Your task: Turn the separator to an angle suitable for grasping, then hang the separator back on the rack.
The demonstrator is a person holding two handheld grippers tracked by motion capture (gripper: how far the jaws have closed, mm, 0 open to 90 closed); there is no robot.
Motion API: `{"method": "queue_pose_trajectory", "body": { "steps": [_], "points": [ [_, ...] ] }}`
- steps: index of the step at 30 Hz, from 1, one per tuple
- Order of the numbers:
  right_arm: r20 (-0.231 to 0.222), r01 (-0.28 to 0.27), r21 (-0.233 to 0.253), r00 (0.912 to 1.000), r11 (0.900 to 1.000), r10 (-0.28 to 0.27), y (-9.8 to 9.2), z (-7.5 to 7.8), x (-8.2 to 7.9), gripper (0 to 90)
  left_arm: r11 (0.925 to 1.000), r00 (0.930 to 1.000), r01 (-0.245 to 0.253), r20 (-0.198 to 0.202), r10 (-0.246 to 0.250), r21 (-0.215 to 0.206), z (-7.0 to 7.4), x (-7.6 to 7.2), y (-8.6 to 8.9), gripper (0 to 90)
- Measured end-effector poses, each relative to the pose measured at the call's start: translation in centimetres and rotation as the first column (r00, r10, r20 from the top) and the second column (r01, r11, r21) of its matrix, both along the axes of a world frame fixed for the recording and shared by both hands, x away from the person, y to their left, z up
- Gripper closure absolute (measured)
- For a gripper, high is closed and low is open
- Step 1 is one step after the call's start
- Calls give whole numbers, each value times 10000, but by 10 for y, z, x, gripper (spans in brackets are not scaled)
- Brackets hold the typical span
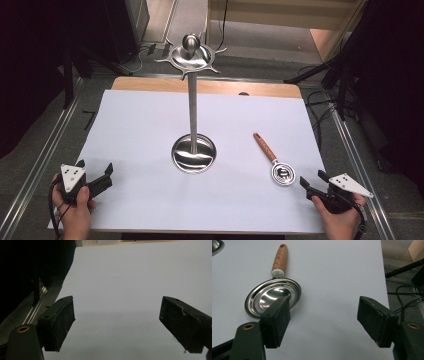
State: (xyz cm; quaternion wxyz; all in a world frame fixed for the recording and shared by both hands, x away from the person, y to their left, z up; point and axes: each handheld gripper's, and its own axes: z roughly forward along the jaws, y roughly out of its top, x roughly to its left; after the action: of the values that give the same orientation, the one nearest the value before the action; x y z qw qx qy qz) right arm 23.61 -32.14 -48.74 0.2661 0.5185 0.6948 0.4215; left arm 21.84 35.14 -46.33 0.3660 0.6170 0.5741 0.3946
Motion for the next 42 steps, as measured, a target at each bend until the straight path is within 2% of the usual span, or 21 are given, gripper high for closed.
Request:
{"method": "queue_pose_trajectory", "body": {
  "steps": [2, 7, 8, 13, 16, 20, 21, 23, 25, 27, 31, 33, 35, 38, 42],
  "points": [
    [-207, -72, 56, 9998, 10000, 73, 0, 0, 2, 287, 10000, 10000, -8, 45, 8, 10, 0, 0, 0, 140],
    [-544, 76, -513, 9985, 9987, -104, 5, 1, 5, 316, 10000, 9998, 57, 169, -56, -41, 0, -2, 1, 140],
    [-543, 162, -611, 9983, 9980, -195, 5, 1, 6, 320, 10000, 9999, 57, 158, -56, -64, 0, -2, 1, 140],
    [-353, 349, -401, 9987, 9986, -363, 5, 4, 7, 343, 10000, 10000, 25, 46, -25, -35, 0, 0, 0, 140],
    [-266, 433, -509, 9986, 9978, -447, 6, 5, 7, 366, 10000, 10000, 49, 85, -49, -59, 0, 0, 1, 140],
    [-61, 582, -1126, 9982, 9919, -592, 12, 9, 10, 417, 10000, 10000, 36, 89, -36, -50, 0, 0, 0, 140],
    [-70, 597, -1296, 9981, 9898, -611, 13, 11, 11, 430, 10000, 10000, 27, 83, -27, -35, 0, 0, 0, 140],
    [-111, 531, -1242, 9984, 9908, -549, 14, 15, 13, 432, 10000, 10000, 23, 32, -23, -12, 0, 0, 0, 140],
    [-468, 366, -1146, 9980, 9927, -422, 14, 19, 16, 444, 10000, 10000, 12, 14, -12, -26, 0, 0, 0, 140],
    [-1344, -74, -1401, 9909, 9901, -116, 16, 25, 22, 453, 10000, 10000, 19, -6, -19, 6, 0, 0, 0, 140],
    [-2073, -829, -1347, 9768, 9874, 538, 20, 30, 32, 469, 10000, 10000, 13, 60, -13, 58, 0, -1, -1, 140],
    [-2520, -1141, -1434, 9648, 9831, 753, 23, 34, 38, 468, 10000, 10000, -9, 94, 9, 69, 0, -1, -1, 141],
    [-2979, -1271, -1259, 9508, 9839, 847, 26, 37, 41, 466, 10000, 10000, -4, 77, 4, 68, 0, -1, -1, 140],
    [-3345, -1465, -1131, 9369, 9827, 1012, 30, 41, 46, 446, 9999, 10000, -8, 30, 8, 103, 0, 0, -1, 140],
    [-3866, -1636, -1194, 9161, 9793, 1059, 39, 44, 51, 434, 9998, 10000, -3, 22, 3, 203, 0, 0, -2, 141]
  ]
}}
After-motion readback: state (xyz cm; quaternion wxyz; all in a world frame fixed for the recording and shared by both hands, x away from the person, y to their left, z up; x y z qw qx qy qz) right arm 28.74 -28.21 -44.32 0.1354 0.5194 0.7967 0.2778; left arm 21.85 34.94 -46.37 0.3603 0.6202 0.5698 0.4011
